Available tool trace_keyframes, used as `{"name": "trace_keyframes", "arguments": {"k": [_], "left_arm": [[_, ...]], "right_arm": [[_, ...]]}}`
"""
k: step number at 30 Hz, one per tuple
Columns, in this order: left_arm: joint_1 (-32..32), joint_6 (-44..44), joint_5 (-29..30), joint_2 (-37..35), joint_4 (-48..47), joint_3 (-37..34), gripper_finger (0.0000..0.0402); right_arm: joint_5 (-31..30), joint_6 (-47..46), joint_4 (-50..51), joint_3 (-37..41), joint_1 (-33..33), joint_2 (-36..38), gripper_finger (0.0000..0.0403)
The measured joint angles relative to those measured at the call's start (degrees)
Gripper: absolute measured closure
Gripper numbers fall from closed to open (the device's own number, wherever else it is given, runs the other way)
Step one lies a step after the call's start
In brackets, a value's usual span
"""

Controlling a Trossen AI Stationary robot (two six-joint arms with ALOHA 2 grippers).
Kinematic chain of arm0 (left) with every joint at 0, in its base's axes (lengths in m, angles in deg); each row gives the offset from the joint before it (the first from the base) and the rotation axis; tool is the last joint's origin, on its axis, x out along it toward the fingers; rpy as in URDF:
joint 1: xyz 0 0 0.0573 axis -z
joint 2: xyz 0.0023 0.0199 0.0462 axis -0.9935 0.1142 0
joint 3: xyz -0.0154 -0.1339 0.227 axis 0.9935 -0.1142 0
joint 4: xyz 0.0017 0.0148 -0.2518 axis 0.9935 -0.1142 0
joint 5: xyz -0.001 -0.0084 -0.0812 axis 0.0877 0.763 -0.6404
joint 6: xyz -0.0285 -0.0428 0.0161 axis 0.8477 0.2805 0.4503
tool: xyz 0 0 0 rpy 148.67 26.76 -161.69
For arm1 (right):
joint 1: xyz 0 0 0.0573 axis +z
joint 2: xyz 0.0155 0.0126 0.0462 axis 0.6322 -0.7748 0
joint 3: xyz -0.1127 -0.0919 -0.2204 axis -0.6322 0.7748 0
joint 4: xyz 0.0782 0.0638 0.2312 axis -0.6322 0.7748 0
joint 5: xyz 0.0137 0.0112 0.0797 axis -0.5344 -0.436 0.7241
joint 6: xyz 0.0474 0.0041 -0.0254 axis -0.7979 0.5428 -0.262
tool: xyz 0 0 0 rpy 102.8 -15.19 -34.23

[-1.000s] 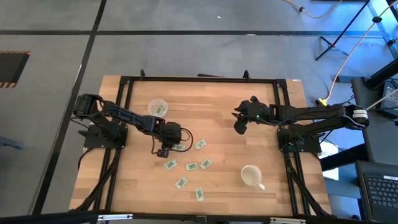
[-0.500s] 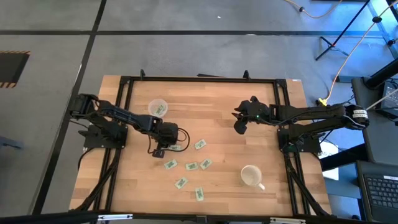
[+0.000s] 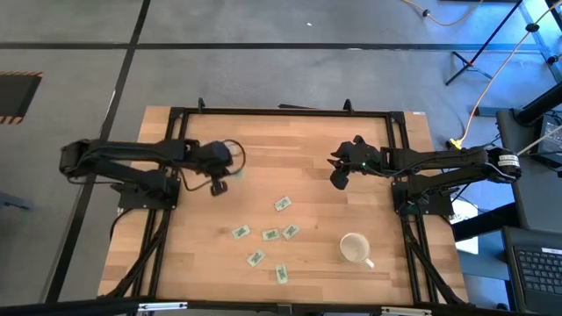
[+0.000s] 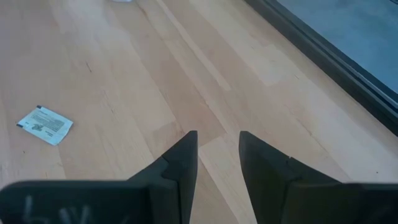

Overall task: Pick and place Stevia / Truvia into bins
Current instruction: Put the stevia packet into the left transparent container

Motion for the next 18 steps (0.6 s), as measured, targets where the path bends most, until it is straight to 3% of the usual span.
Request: {"name": "trace_keyframes", "arguments": {"k": [5,9,18], "left_arm": [[-5.7,5.9,9.6,-1.4,-9.3,-0.2,0.0399],[-10.0,10.2,8.9,-1.4,-7.2,-1.7,0.0399],[-15.7,10.6,8.3,-1.3,-4.0,-2.1,0.0399]], "right_arm": [[0.0,0.2,-0.1,0.0,0.0,0.0,0.0282],[0.0,0.2,-0.2,0.0,0.0,0.0,0.0282],[0.0,0.2,-0.1,0.0,0.0,0.0,0.0282]]}}
